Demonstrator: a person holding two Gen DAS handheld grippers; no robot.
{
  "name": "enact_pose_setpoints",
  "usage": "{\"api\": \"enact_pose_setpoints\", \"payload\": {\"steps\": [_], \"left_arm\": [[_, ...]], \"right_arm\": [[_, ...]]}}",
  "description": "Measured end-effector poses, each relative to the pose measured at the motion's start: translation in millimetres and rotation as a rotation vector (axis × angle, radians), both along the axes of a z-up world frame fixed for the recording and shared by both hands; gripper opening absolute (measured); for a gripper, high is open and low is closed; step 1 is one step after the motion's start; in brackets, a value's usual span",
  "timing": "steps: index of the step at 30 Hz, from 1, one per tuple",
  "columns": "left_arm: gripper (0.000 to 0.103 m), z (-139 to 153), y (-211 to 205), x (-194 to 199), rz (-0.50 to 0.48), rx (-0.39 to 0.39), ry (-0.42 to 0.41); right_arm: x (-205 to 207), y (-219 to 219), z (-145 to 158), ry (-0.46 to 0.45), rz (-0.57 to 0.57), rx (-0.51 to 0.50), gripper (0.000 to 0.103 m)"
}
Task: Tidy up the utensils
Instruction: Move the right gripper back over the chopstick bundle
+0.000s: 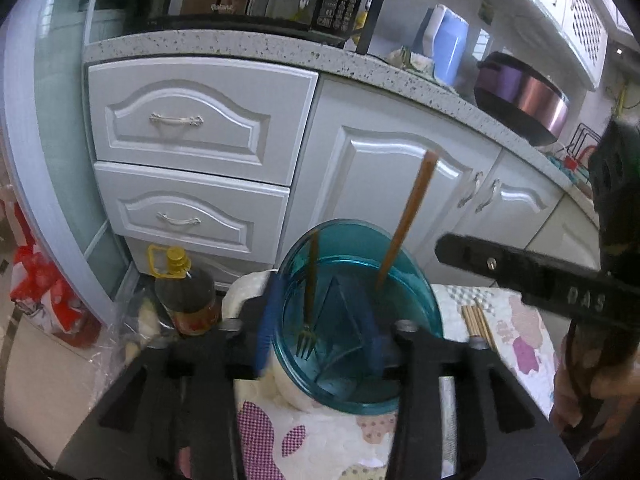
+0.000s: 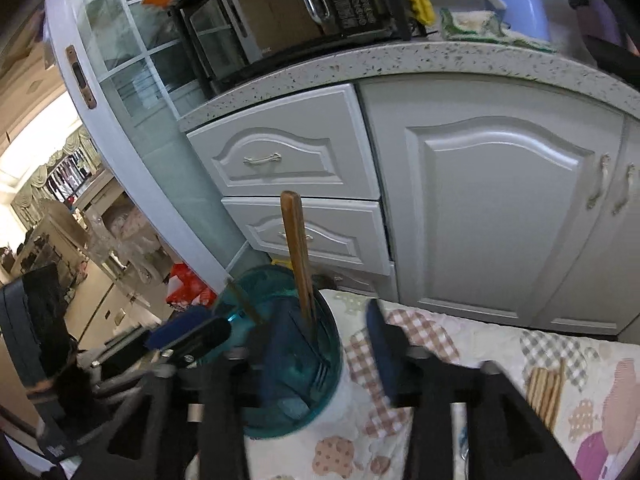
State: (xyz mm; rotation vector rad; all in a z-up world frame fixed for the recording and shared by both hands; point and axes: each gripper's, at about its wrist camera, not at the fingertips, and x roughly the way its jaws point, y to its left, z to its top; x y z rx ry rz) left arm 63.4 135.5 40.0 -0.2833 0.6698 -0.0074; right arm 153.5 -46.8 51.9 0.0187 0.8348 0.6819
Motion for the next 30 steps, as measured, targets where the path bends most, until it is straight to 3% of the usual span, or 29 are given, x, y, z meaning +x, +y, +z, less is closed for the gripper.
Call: {"api": "enact_pose_setpoints", "payload": {"steps": [7,9,13,17,23,30], "left_arm": [[0.055,18,-7,-21,0.009,0.0,-0.038],[0.062,23,-9,-27,0.013,-0.002,-0.05],[0.068,34,-22,-40,-0.004,-0.02,-0.072],[0.069,46,-42,-52,-0.038,0.002,-0.099],[0.078,56,-73,-64,-0.089,0.031,-0.134],[0.078,54,-113,-68,-0.147,0.068,-0.132]], "right_arm": [[-25,-29,11,-0.032,-0.031,0.025,0.046],[-33,-41,18,-0.051,-0.051,0.033,0.048],[-48,-59,32,-0.083,-0.077,0.028,0.049],[-69,-81,45,-0.134,-0.112,0.014,0.062],[-96,-118,63,-0.211,-0.186,-0.024,0.068],[-120,-166,64,-0.245,-0.29,-0.074,0.076]]}}
